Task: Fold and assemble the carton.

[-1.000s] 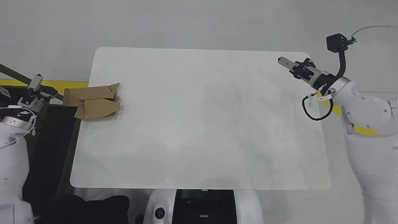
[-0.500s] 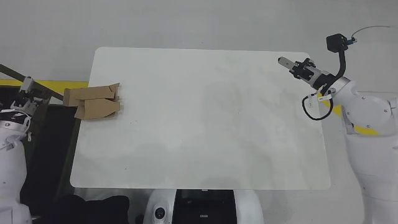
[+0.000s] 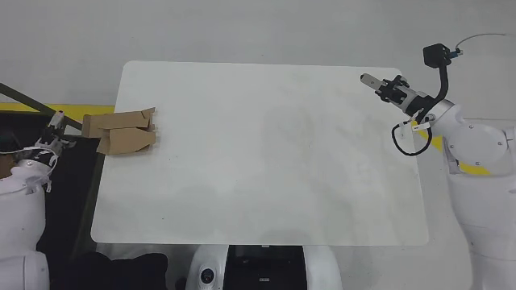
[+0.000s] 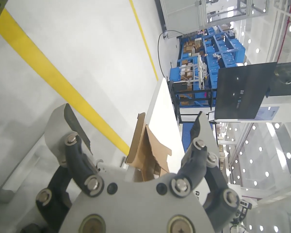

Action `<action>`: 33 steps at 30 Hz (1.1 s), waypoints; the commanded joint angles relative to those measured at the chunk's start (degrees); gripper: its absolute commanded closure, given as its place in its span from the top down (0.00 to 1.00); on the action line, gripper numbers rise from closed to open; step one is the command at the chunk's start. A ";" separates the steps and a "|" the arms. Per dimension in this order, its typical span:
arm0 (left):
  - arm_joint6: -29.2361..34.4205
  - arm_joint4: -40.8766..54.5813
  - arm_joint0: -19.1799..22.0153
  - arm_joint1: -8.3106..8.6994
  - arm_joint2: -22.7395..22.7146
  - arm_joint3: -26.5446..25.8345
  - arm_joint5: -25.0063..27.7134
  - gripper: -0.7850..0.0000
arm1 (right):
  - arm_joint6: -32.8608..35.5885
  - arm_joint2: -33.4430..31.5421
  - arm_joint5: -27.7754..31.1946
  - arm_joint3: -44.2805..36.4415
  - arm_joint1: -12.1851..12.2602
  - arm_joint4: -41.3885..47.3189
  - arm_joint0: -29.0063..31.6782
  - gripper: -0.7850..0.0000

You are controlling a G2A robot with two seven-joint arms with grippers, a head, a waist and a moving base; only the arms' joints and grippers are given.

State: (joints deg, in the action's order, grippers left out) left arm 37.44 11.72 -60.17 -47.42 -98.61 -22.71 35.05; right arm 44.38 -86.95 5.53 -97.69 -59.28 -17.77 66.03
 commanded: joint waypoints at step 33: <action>19.35 4.07 5.09 -0.04 1.38 5.70 0.76 0.00 | 0.00 0.00 0.00 0.00 0.00 0.00 0.00 1.00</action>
State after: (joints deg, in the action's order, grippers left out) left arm 55.90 15.20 -55.20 -47.59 -96.97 -16.84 35.88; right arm 44.38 -86.95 5.53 -97.69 -59.28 -17.77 66.03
